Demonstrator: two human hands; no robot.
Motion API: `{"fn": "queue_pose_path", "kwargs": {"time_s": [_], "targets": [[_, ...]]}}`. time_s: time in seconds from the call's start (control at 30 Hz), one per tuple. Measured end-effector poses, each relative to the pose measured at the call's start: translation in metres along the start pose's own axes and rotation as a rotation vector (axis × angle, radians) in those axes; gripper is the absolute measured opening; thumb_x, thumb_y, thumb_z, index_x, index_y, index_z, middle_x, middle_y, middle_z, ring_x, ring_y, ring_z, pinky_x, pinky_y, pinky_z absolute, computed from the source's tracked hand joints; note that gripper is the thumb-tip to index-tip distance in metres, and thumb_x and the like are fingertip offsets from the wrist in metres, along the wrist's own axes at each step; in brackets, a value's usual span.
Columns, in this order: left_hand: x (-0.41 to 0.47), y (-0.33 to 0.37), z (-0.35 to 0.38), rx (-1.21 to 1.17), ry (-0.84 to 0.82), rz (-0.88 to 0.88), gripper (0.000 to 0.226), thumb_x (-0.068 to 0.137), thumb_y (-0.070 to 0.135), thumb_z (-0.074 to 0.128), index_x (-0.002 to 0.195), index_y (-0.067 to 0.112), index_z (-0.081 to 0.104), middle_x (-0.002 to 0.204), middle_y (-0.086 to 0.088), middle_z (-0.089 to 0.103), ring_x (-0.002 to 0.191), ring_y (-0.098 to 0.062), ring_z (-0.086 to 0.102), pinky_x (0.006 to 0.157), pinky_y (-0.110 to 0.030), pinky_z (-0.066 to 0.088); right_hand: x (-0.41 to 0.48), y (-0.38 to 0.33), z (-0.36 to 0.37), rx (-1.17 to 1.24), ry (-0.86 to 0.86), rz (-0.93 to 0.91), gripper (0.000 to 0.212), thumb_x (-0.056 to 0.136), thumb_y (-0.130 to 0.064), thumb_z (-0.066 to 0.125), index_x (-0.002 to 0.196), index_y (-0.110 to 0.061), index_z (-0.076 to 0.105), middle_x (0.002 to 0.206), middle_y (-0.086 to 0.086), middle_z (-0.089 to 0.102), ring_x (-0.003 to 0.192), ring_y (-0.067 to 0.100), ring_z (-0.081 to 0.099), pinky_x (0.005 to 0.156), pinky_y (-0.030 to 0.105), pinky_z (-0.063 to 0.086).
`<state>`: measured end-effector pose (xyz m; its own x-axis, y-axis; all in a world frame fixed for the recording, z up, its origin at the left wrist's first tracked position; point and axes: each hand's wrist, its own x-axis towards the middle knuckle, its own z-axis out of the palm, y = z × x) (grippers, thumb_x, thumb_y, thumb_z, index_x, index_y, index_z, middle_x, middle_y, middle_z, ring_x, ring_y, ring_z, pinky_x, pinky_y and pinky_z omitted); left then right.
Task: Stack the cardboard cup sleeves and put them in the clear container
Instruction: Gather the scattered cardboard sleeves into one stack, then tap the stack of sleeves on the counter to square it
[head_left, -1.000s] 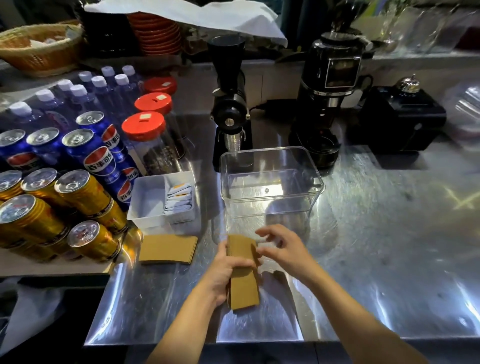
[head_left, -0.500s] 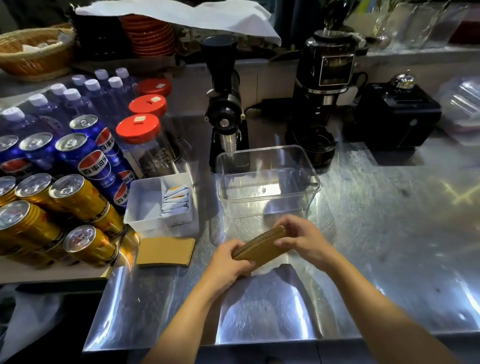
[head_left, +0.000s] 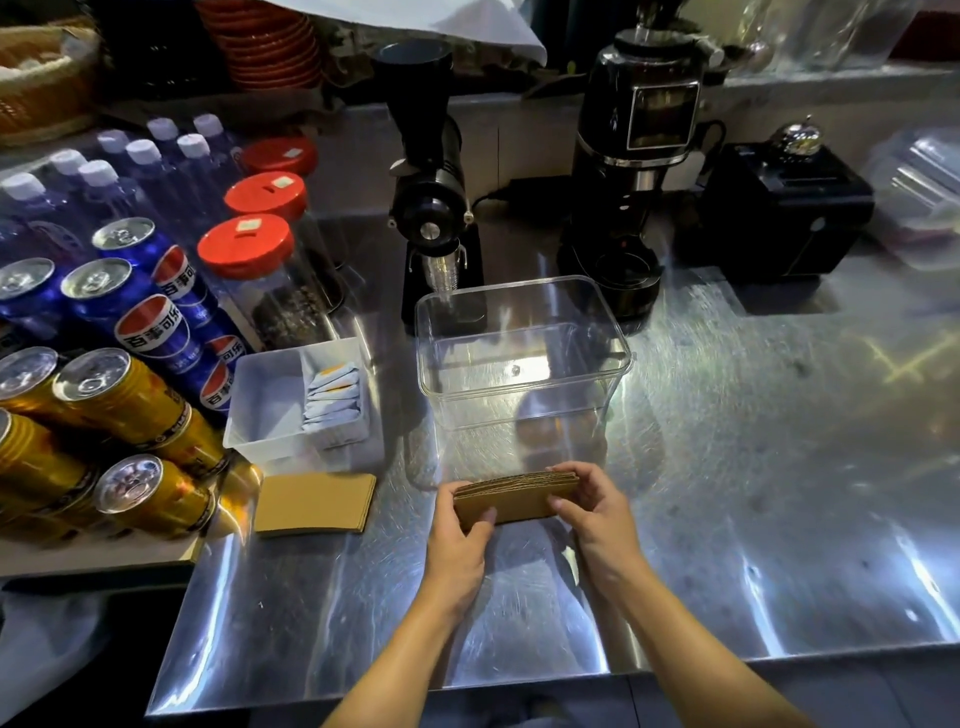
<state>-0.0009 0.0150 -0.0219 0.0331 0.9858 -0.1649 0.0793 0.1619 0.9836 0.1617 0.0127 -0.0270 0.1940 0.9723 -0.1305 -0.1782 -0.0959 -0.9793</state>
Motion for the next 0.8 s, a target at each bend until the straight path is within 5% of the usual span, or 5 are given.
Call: {"fn": "queue_pose_path", "kwargs": {"time_s": [0.17, 0.27, 0.37, 0.57, 0.8], "targets": [[0.001, -0.003, 0.008, -0.286, 0.006, -0.110, 0.017, 0.085, 0.034, 0.059, 0.095, 0.024, 0.050, 0.100, -0.006, 0.058, 0.096, -0.018, 0.056, 0.094, -0.043, 0.045, -0.006, 0.004, 0.010, 0.138, 0.010, 0.048, 0.018, 0.080, -0.008, 0.062, 0.092, -0.022, 0.063, 0.093, 0.003, 0.063, 0.088, 0.013, 0.058, 0.079, 0.026, 0.046], [0.005, -0.005, 0.016, -0.215, 0.126, -0.068, 0.038, 0.081, 0.056, 0.053, 0.090, 0.020, 0.051, 0.091, -0.005, 0.059, 0.086, -0.016, 0.057, 0.082, -0.026, 0.047, -0.006, 0.003, 0.017, 0.073, 0.066, 0.074, 0.011, 0.084, -0.030, 0.058, 0.086, -0.020, 0.062, 0.087, 0.001, 0.062, 0.081, 0.009, 0.057, 0.077, 0.029, 0.043], [0.009, -0.007, 0.019, -0.122, 0.202, -0.024, 0.028, 0.087, 0.049, 0.048, 0.085, 0.021, 0.052, 0.082, 0.002, 0.060, 0.071, 0.002, 0.057, 0.064, -0.007, 0.043, -0.003, 0.003, 0.021, -0.060, 0.136, 0.025, 0.016, 0.092, -0.026, 0.050, 0.081, -0.018, 0.060, 0.076, -0.005, 0.059, 0.067, -0.001, 0.054, 0.070, 0.024, 0.042], [0.016, -0.007, 0.018, -0.192, 0.170, -0.016, 0.012, 0.086, 0.038, 0.055, 0.079, 0.030, 0.060, 0.087, 0.004, 0.064, 0.083, -0.015, 0.058, 0.081, -0.035, 0.046, 0.000, 0.001, 0.025, -0.149, 0.157, -0.005, 0.024, 0.094, -0.027, 0.047, 0.080, -0.010, 0.058, 0.070, -0.004, 0.056, 0.059, -0.008, 0.052, 0.057, 0.004, 0.041], [0.013, -0.003, 0.018, -0.115, 0.194, 0.064, 0.016, 0.086, 0.040, 0.053, 0.071, 0.036, 0.058, 0.065, 0.020, 0.062, 0.061, 0.005, 0.053, 0.059, -0.010, 0.044, 0.000, -0.005, 0.027, -0.162, 0.194, -0.053, 0.023, 0.093, -0.027, 0.048, 0.074, -0.019, 0.055, 0.067, -0.007, 0.055, 0.058, -0.007, 0.052, 0.057, 0.005, 0.041]]}}
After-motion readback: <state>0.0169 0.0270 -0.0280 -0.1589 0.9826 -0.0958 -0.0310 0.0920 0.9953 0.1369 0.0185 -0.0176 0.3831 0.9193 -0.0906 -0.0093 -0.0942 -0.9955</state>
